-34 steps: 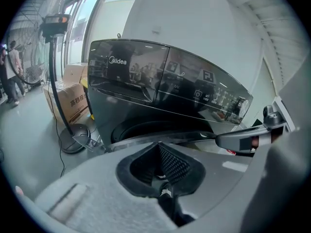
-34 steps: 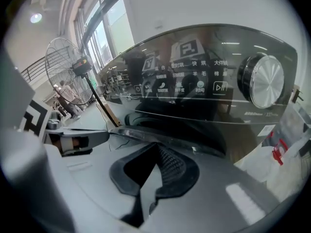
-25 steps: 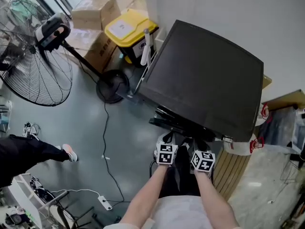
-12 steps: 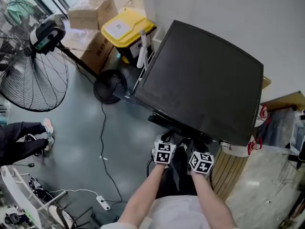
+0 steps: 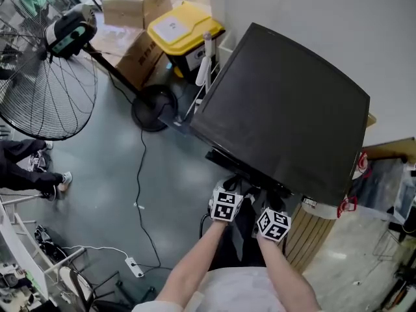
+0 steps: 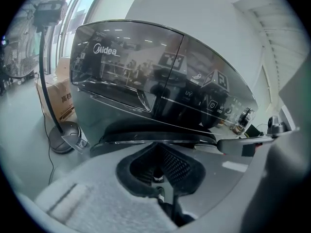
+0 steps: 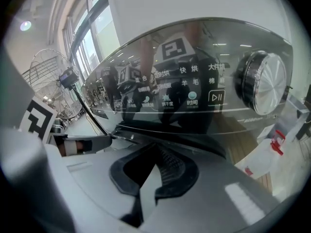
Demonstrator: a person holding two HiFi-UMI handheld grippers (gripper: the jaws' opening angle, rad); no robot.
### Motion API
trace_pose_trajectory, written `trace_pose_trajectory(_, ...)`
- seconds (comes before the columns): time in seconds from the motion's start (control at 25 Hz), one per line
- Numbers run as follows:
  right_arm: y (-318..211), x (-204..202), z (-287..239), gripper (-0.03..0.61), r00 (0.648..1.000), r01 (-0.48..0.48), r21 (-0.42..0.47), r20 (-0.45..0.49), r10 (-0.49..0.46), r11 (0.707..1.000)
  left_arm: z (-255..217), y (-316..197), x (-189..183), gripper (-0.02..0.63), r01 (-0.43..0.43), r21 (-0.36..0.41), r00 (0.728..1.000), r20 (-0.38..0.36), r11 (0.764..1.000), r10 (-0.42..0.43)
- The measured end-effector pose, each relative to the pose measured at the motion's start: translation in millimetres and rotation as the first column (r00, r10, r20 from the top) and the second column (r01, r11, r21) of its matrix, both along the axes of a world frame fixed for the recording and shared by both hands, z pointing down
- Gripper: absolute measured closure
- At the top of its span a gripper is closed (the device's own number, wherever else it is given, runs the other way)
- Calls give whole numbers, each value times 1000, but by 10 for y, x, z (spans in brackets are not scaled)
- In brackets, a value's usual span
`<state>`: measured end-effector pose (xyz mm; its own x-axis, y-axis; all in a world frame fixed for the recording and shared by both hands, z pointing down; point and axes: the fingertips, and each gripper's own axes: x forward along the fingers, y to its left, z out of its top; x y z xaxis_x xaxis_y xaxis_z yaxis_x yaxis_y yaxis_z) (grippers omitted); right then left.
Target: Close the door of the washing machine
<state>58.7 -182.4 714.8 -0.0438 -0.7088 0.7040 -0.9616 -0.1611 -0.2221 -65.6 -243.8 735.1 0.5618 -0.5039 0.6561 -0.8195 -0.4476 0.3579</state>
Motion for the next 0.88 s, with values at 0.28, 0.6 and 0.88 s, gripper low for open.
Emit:
trace_pose_trajectory(0.28,-36,44,-25,574,1000,3,28,-12,-3,1000,-10,-70,56,615,-33,-9,999,-11,999,32)
trace_pose_trajectory(0.6,16,-56,-122,575,985,174,8,13,-174,985,-129,-39,-77,615,-92,44,996,15,995,91)
trace_pose_trajectory(0.88,213,-156,-353,575,965,260,57,23,-261,964,-511,201,-24,615,-60,98,998,1,993,61)
